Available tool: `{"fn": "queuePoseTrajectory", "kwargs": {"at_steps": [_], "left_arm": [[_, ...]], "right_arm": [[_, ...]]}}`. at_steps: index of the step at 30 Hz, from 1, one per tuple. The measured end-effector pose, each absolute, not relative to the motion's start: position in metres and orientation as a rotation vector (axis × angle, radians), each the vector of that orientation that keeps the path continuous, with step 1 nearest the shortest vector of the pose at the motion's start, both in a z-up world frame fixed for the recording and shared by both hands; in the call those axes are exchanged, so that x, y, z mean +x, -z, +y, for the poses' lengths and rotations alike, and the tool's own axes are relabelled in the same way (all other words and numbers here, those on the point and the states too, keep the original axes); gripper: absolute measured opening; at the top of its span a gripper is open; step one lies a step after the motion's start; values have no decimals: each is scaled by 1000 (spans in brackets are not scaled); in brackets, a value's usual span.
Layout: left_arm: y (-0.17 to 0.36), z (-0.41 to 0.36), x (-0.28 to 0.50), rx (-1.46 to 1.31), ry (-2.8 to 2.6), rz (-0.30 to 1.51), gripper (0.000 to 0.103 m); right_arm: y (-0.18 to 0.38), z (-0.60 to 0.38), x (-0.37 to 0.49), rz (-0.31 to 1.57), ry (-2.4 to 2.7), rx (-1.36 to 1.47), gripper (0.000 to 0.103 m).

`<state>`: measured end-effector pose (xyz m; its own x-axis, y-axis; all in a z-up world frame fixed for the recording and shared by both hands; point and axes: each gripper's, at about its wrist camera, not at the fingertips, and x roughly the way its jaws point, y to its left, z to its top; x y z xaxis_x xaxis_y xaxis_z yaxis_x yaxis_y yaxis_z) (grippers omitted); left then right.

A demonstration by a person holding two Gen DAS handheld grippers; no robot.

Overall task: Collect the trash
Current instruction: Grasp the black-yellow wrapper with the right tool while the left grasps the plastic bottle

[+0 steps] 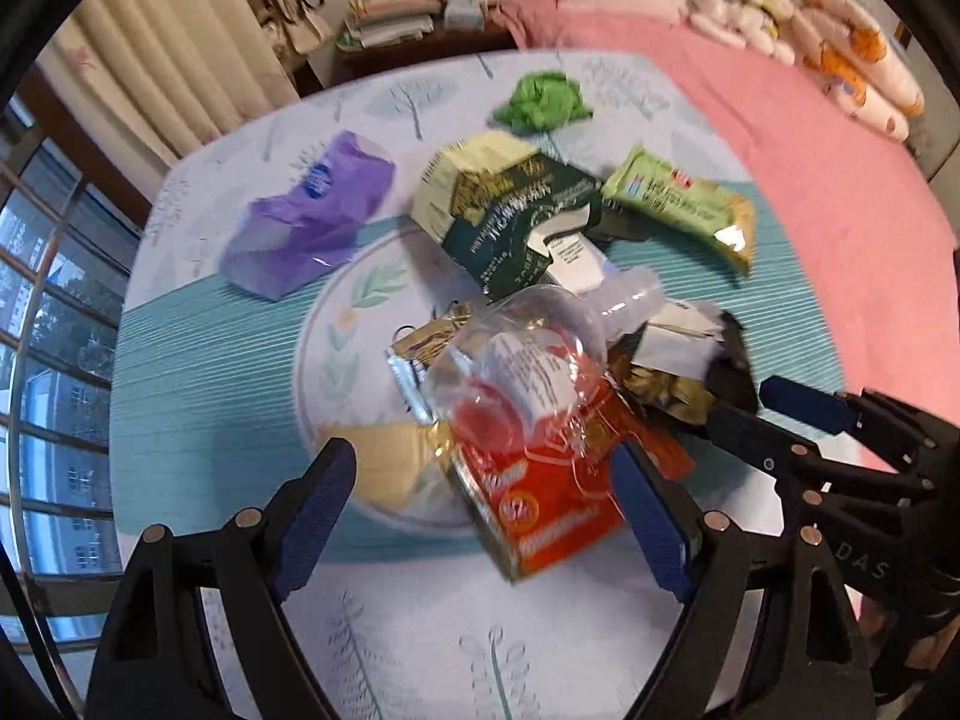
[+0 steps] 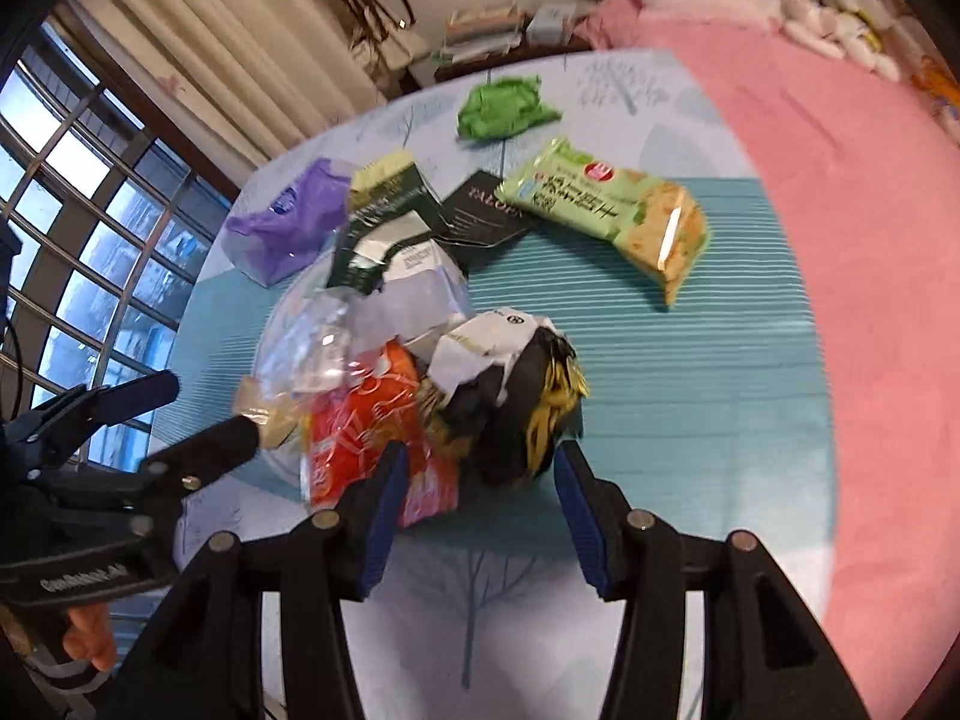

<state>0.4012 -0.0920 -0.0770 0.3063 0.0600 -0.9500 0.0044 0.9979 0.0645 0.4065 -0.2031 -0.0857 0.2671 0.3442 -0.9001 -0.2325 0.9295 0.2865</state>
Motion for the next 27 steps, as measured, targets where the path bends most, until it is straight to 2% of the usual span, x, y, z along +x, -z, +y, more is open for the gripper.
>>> {"fn": "queuePoseTrajectory", "kwargs": {"at_steps": [6,11,27], "left_arm": [[103,-101,429,116,-41,1312,85],[112,-98,444,114,-48,1338,85],[130,-103,458,128,38,1393,85]], "right_arm": [[103,-202,430,1283,-440,92,51],[116,-207,447,1332,-476,140,61],[125,-223,466,1384,-506,252,63]]}}
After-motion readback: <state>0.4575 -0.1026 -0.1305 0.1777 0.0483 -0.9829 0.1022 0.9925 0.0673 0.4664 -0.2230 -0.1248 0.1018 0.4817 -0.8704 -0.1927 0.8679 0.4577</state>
